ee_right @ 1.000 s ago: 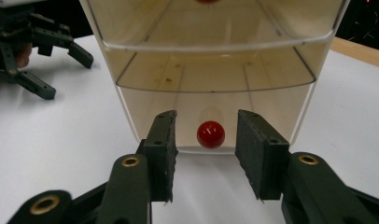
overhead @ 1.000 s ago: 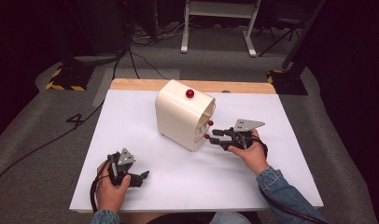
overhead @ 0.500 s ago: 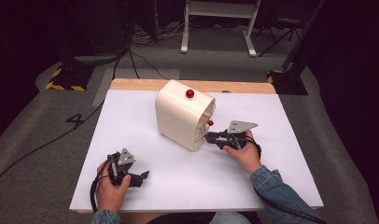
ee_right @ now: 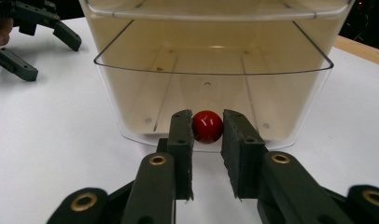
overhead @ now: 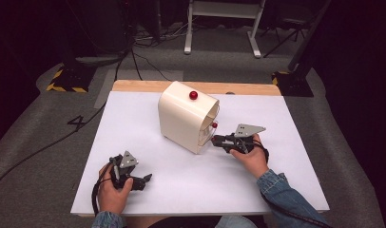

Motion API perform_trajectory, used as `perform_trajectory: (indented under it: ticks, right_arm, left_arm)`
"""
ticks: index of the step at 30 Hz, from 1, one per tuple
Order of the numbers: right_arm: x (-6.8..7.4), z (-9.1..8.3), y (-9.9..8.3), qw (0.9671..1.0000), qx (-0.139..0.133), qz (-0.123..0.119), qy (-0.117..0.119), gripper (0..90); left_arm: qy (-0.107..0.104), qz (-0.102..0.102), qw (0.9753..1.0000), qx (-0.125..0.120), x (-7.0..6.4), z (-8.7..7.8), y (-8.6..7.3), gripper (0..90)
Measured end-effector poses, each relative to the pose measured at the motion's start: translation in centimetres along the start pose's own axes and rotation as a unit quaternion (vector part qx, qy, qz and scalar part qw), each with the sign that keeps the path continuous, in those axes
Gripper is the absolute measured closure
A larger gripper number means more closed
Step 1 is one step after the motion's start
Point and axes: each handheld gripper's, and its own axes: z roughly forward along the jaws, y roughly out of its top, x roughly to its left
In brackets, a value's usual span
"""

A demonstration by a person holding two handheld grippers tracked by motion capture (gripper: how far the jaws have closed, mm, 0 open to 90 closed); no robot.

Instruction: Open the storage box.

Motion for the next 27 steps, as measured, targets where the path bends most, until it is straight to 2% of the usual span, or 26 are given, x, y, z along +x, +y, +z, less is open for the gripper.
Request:
perform_trajectory:
  ticks: [10, 18, 27]
  right_arm:
    - [0.4, -2.5, -0.6, 0.9999, -0.003, 0.001, -0.010, 73.8]
    - [0.8, -4.7, -1.1, 0.9998, -0.002, 0.012, -0.014, 73.8]
    - [1.1, -6.7, -1.7, 0.9997, -0.002, 0.009, -0.021, 73.7]
  left_arm:
    - [-0.001, -0.001, 1.0000, 0.001, 0.0, 0.0, 0.0, 10.4]
    - [-0.001, 0.000, 1.0000, 0.002, 0.1, 0.0, 0.1, 10.4]
    - [0.000, 0.001, 1.0000, 0.002, 0.1, 0.0, 0.1, 10.4]
